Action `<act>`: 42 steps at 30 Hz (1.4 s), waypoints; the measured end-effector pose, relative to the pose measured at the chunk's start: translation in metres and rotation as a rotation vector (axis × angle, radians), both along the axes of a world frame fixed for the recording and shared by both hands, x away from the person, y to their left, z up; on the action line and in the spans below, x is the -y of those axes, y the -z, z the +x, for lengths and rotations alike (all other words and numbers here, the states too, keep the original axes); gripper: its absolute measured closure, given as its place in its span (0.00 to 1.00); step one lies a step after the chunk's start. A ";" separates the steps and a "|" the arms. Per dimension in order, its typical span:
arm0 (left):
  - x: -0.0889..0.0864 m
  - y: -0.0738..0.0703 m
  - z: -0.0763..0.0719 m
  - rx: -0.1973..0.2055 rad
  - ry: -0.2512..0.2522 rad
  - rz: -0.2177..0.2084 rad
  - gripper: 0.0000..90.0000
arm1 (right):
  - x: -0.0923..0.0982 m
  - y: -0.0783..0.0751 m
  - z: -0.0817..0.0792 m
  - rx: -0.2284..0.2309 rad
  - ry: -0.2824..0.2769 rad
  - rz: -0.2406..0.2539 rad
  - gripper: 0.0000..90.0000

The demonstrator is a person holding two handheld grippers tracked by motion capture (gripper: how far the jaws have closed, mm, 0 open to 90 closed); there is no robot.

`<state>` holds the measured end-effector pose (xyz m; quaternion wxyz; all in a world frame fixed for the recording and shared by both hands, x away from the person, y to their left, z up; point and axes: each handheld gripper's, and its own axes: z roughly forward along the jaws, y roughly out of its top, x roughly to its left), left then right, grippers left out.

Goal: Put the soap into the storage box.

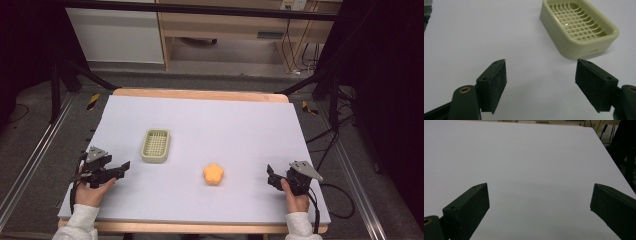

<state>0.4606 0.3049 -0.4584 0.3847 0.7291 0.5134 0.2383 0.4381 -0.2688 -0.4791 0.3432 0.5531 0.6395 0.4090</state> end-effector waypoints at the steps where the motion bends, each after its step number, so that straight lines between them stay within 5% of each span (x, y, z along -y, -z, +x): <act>1: 0.002 -0.001 -0.001 0.002 0.010 -0.003 0.29 | 0.000 0.001 0.000 0.007 -0.006 -0.001 0.03; 8: 0.013 -0.008 -0.007 0.014 0.050 -0.019 0.36 | -0.003 0.005 0.000 -0.006 -0.014 0.007 0.03; 42: 0.074 -0.023 -0.018 0.048 0.221 0.028 0.35 | -0.003 0.006 0.003 -0.041 -0.029 0.009 0.03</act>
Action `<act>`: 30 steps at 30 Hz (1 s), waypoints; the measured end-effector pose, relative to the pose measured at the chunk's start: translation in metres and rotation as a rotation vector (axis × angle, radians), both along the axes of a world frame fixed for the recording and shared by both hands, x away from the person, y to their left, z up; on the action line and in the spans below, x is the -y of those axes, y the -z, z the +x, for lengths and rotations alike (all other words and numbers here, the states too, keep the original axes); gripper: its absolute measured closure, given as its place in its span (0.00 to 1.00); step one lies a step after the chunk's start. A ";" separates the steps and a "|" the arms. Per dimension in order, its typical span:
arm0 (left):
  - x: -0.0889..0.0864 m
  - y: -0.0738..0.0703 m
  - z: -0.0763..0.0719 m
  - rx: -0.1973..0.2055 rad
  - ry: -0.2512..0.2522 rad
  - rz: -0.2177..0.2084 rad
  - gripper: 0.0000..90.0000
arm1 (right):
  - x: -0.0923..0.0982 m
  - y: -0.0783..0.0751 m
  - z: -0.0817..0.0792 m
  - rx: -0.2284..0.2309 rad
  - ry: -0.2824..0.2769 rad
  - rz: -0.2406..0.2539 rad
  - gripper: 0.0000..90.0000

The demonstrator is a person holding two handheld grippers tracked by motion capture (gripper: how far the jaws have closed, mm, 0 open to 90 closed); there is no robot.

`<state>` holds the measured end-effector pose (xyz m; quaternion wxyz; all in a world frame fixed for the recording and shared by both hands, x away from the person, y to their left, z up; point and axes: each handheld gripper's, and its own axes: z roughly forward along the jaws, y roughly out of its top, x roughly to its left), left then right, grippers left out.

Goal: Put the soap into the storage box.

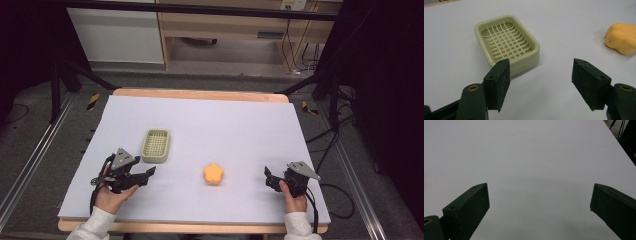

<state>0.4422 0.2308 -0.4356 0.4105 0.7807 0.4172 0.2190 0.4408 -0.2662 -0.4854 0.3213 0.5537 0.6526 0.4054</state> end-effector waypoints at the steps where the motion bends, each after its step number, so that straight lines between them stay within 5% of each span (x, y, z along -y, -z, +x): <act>1: 0.001 0.000 0.000 -0.001 0.007 0.008 0.35 | 0.000 0.000 0.000 0.000 -0.001 -0.001 0.03; 22: 0.032 -0.006 0.003 -0.006 0.075 0.038 0.34 | -0.002 0.000 0.000 -0.003 -0.020 -0.012 0.03; 30: 0.041 -0.010 0.005 0.002 0.087 0.039 0.34 | 0.003 0.000 0.000 -0.006 -0.018 0.041 0.03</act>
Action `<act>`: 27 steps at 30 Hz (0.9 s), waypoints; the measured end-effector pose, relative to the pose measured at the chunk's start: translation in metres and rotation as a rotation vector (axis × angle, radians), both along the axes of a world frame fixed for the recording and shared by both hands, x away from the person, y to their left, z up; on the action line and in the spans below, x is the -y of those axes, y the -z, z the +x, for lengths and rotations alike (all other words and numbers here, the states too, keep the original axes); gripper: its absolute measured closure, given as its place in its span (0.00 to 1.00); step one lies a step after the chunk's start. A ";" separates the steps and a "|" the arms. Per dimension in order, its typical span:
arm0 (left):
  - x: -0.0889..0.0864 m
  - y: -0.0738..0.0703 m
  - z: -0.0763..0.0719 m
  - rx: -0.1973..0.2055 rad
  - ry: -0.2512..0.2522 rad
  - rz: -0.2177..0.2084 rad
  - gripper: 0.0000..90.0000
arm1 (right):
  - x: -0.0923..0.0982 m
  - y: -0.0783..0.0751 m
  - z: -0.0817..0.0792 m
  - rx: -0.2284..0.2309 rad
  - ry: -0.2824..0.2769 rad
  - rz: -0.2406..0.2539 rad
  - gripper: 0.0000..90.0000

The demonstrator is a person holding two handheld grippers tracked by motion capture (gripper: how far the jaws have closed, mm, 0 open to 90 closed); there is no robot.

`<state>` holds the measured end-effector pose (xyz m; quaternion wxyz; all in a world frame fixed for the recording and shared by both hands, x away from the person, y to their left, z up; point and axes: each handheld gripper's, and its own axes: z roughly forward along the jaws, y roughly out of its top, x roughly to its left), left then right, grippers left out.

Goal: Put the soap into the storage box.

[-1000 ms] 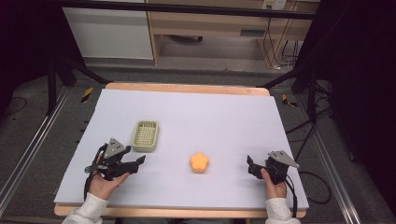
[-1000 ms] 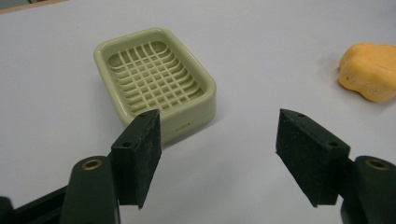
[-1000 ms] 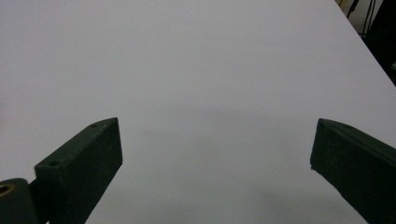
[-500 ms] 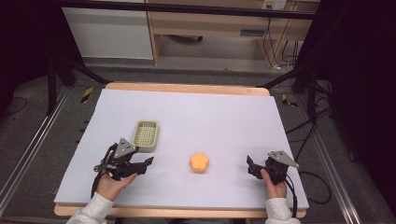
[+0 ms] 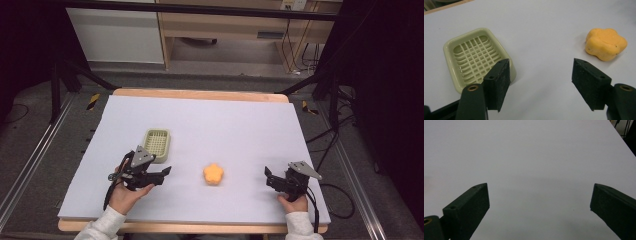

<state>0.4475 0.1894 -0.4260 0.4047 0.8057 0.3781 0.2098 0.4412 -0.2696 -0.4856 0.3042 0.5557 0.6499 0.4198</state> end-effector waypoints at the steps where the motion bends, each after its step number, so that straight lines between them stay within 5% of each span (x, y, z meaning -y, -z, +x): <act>1: 0.001 0.000 0.000 0.001 0.003 0.002 0.34 | 0.001 0.000 0.000 0.007 -0.004 -0.001 0.03; 12: 0.019 -0.002 0.007 -0.014 0.040 0.033 0.34 | -0.001 0.000 -0.008 0.079 -0.057 -0.016 0.05; 27: 0.063 -0.003 0.012 -0.018 0.126 0.073 0.33 | -0.005 0.000 -0.006 0.068 -0.051 -0.052 0.05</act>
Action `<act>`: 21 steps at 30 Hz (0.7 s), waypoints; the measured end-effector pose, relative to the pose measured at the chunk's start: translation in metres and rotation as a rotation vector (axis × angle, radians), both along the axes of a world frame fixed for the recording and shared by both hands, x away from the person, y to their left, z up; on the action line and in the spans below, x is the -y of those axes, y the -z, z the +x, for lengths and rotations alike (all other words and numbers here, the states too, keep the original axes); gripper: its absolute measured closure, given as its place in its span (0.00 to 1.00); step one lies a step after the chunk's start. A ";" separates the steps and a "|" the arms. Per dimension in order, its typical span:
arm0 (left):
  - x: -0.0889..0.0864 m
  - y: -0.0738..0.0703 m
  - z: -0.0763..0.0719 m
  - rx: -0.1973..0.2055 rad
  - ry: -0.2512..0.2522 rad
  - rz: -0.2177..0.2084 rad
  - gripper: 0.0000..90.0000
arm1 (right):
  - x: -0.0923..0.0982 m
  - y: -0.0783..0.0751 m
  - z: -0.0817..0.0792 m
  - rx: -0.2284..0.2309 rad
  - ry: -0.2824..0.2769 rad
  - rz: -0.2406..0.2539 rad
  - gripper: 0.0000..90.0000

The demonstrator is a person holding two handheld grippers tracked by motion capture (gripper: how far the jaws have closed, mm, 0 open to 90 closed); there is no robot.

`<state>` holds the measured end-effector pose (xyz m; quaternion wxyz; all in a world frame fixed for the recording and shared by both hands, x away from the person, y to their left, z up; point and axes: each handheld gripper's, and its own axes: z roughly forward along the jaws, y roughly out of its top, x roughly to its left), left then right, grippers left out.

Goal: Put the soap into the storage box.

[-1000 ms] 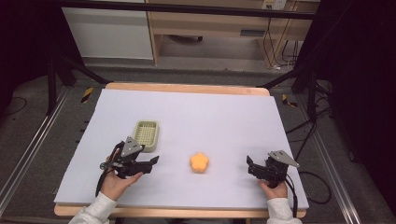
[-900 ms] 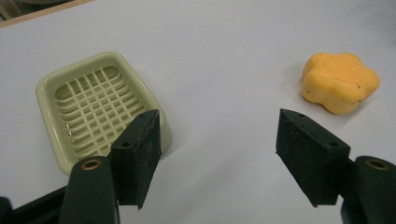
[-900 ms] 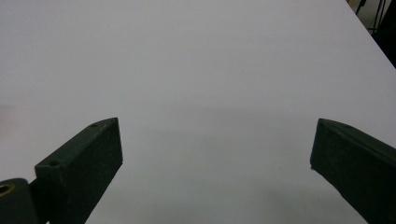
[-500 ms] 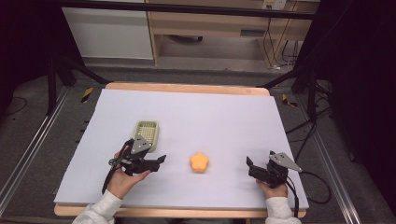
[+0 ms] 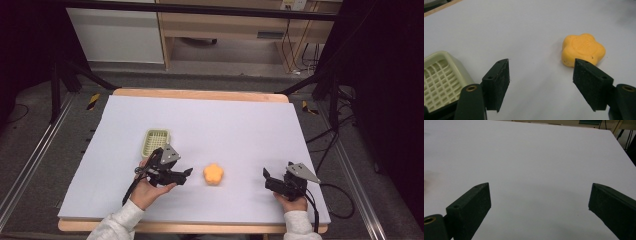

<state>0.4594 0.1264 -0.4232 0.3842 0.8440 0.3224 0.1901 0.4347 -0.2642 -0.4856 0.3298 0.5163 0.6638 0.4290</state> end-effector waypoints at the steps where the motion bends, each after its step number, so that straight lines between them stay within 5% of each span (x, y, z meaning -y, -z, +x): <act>1: 0.002 0.000 0.000 -0.003 0.007 0.001 0.33 | 0.000 0.000 0.000 -0.001 0.001 -0.003 0.05; 21: 0.035 0.004 0.001 -0.042 0.092 0.039 0.32 | -0.002 0.000 0.001 -0.011 0.002 -0.016 0.05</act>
